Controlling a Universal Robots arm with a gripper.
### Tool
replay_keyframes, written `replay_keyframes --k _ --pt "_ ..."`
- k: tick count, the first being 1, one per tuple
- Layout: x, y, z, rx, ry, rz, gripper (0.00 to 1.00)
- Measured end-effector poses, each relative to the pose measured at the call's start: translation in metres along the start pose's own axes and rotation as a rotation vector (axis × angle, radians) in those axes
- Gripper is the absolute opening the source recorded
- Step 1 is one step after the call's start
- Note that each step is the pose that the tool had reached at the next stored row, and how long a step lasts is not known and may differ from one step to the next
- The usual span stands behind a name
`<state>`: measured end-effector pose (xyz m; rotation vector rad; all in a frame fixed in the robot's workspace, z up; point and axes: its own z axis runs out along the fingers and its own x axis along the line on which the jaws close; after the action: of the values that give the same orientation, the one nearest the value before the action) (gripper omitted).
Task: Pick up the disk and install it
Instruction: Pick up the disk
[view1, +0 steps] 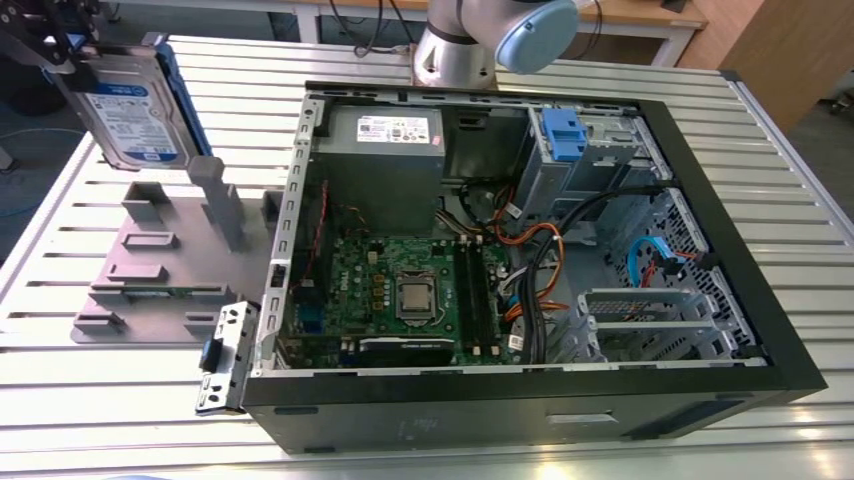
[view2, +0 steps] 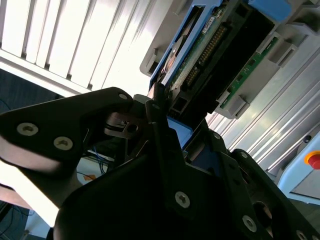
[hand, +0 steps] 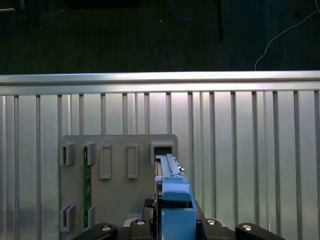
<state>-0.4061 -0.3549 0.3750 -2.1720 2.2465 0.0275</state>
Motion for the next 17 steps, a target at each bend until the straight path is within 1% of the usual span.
replay_keyframes --k 17 --pt "-0.0001 0.0000 -0.0038 0.0000 0.0000 0.000 0.36"
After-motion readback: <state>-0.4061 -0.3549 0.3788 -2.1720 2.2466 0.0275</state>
